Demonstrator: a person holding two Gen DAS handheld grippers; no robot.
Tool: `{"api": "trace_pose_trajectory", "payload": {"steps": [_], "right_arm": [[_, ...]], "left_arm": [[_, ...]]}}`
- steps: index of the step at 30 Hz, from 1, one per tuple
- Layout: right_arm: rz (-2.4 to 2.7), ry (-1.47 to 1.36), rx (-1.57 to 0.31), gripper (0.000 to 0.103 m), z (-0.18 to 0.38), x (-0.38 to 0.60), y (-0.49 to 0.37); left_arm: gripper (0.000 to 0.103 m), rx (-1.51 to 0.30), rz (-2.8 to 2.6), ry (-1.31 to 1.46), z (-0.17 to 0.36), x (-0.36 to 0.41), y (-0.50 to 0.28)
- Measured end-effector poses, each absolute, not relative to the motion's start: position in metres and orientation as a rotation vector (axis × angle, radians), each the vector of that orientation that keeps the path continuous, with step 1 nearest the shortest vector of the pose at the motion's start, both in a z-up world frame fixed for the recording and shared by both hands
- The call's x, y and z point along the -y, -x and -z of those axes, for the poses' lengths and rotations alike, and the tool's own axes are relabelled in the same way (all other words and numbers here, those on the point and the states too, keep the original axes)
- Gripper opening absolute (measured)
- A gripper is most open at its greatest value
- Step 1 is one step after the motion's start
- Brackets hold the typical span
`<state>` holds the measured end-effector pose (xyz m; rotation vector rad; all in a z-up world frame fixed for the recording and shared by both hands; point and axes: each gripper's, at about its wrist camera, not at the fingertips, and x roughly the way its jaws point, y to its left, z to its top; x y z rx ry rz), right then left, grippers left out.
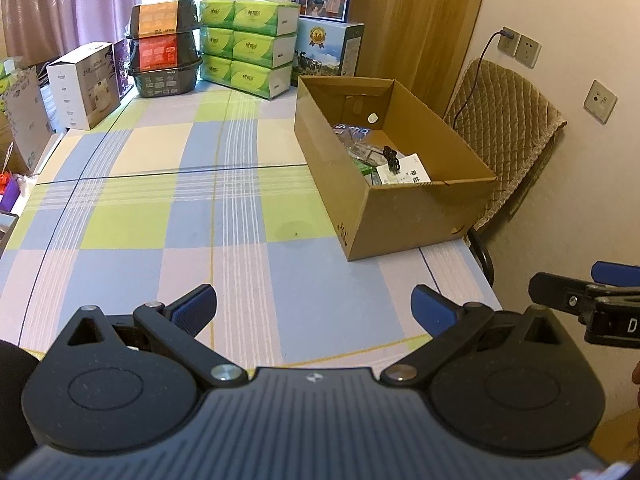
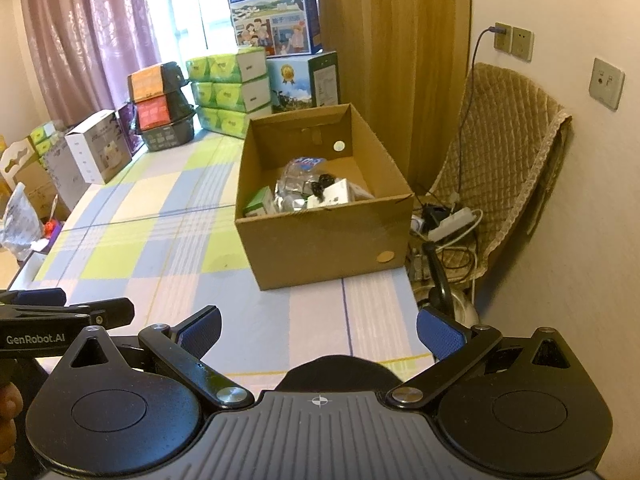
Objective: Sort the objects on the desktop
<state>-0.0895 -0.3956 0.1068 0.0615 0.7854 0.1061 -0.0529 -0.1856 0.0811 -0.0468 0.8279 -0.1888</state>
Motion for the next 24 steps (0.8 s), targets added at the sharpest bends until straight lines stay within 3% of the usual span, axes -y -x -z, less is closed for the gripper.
{"api": "trace_pose_trajectory", "payload": {"steps": [24], "right_arm": [[-0.121,-0.067,-0.799,0.101,-0.104,0.384,0.094]], "left_arm": [[0.102,-0.824,0.154,0.069,-0.079,0.177,0.064]]}}
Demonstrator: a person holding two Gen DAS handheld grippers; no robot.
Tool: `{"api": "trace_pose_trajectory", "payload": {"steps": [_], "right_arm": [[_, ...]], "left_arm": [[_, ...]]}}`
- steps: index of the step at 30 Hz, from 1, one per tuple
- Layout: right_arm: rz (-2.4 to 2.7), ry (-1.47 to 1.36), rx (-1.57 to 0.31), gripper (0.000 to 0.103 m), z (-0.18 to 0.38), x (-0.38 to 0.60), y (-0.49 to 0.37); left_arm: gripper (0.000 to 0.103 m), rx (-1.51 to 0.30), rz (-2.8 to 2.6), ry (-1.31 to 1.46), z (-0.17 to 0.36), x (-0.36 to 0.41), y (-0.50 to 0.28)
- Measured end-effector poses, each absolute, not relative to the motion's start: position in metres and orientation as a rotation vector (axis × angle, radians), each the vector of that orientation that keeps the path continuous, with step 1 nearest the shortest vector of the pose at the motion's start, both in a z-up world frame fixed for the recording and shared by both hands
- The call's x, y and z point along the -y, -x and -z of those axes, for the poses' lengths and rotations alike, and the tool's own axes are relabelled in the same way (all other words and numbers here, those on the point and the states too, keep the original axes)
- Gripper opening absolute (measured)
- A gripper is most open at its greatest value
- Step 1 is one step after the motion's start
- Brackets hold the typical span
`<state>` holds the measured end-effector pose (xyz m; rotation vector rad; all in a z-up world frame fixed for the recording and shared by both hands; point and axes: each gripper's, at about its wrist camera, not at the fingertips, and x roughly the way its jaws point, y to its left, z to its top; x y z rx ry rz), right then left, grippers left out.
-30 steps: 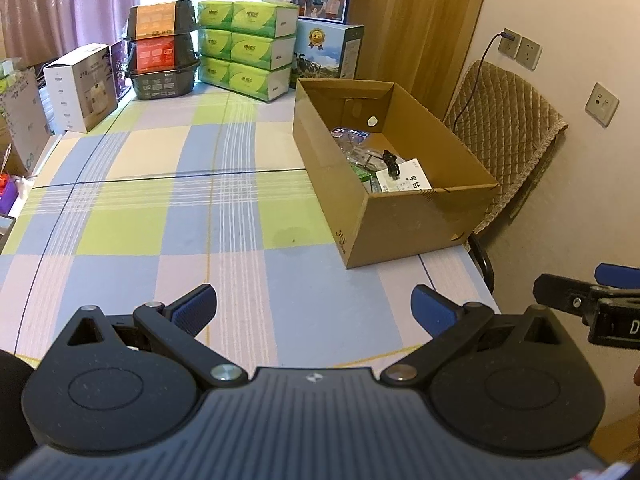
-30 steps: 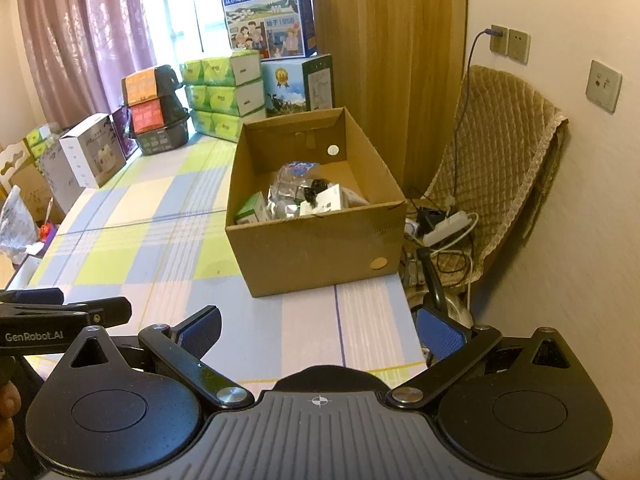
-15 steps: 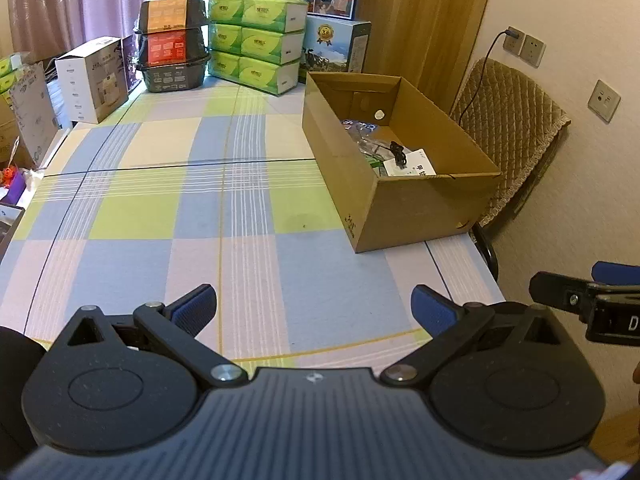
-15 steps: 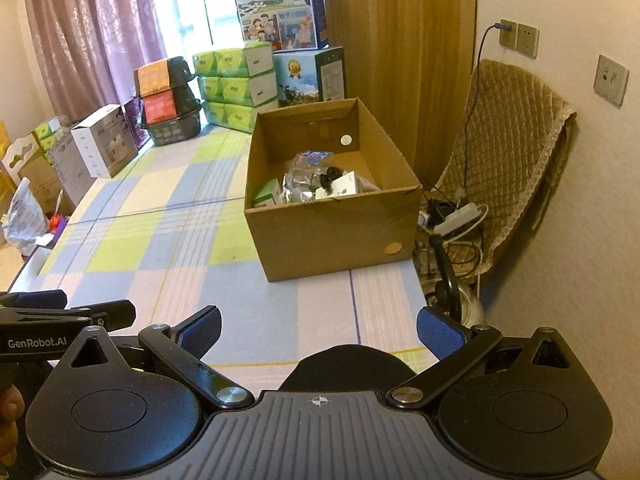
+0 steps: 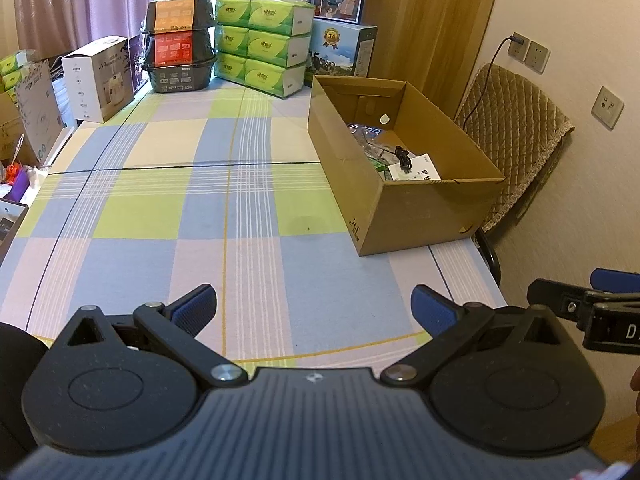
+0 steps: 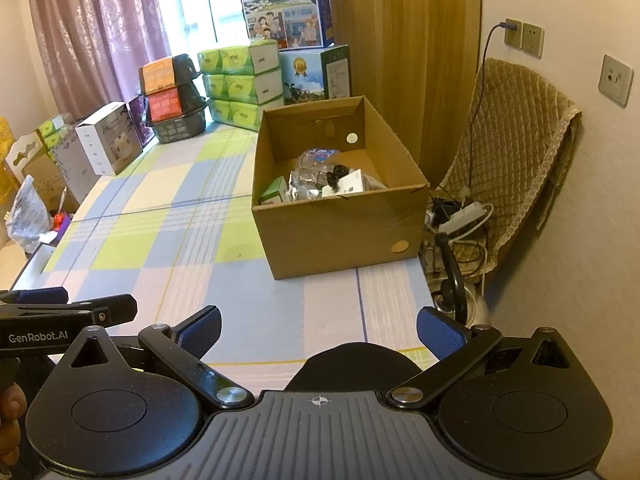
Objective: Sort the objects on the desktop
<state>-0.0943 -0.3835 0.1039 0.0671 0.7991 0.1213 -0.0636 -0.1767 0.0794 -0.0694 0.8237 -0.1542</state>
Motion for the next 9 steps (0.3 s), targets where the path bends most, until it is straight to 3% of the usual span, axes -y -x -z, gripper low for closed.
{"api": "trace_pose_trajectory", "payload": {"steps": [9], "right_arm": [[-0.123,-0.065,-0.804,0.101,-0.1016,0.38,0.093]], "left_arm": [[0.102,-0.802,0.147,0.065,-0.08,0.1778,0.0651]]}}
